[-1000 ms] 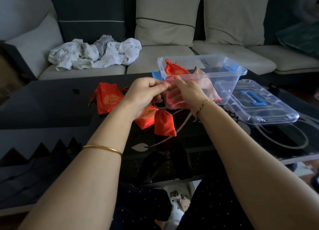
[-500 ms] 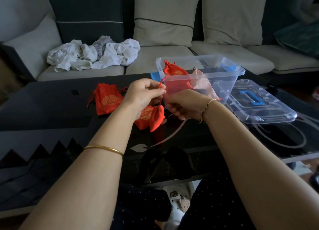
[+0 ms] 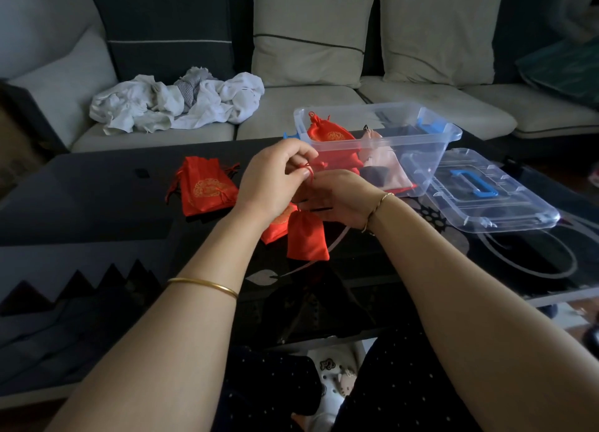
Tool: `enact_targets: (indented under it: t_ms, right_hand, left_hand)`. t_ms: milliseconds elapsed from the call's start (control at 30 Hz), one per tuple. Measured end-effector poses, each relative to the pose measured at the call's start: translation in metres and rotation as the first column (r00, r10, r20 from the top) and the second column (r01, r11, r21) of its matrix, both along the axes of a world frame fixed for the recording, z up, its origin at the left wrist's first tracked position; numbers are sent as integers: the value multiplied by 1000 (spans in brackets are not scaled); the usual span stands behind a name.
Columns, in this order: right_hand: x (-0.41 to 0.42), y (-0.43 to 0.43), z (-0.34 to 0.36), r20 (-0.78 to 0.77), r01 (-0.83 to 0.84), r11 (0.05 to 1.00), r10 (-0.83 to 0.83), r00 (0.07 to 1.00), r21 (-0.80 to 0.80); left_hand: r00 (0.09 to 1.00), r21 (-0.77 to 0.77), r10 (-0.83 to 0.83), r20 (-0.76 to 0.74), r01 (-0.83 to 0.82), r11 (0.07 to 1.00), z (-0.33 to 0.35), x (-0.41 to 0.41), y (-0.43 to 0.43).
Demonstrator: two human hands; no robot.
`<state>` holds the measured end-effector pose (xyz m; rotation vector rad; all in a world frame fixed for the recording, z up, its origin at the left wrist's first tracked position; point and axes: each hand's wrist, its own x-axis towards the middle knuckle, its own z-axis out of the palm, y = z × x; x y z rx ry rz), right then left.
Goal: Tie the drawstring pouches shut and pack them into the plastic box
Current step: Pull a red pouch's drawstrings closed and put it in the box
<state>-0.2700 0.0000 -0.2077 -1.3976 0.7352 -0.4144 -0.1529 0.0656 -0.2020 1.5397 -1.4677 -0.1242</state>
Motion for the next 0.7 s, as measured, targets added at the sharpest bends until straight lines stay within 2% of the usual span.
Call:
enact_targets:
  t_ms: [100, 167, 233, 367, 433, 533, 700]
  right_hand:
    - [-1, 0, 0, -12, -20, 1000, 20, 1000, 22]
    - [-2, -1, -1, -2, 41, 999, -41, 999, 15]
    - [-3, -4, -1, 12, 128, 991, -128, 992, -31]
    - [-7, -10, 0, 11, 266, 957, -267, 964, -117]
    - [-9, -12, 0, 30, 318, 944, -316, 948, -91]
    - [-14, -13, 2, 69, 364, 931, -364, 929, 21]
    - [-17, -14, 2, 130, 349, 861, -420, 898, 369]
  left_hand:
    - [999, -3, 17, -46, -17, 1000, 0, 1, 1]
    - [996, 4, 24, -83, -23, 1000, 0, 3, 1]
    - [983, 37, 28, -183, -22, 999, 0, 4, 2]
    - [849, 122, 71, -523, -8, 992, 0, 6, 4]
    - [788, 160, 130, -602, -40, 986, 0, 8, 5]
    - [718, 224, 218, -661, -88, 971, 1, 11, 5]
    - [652, 340, 363, -666, -168, 925, 3, 13, 2]
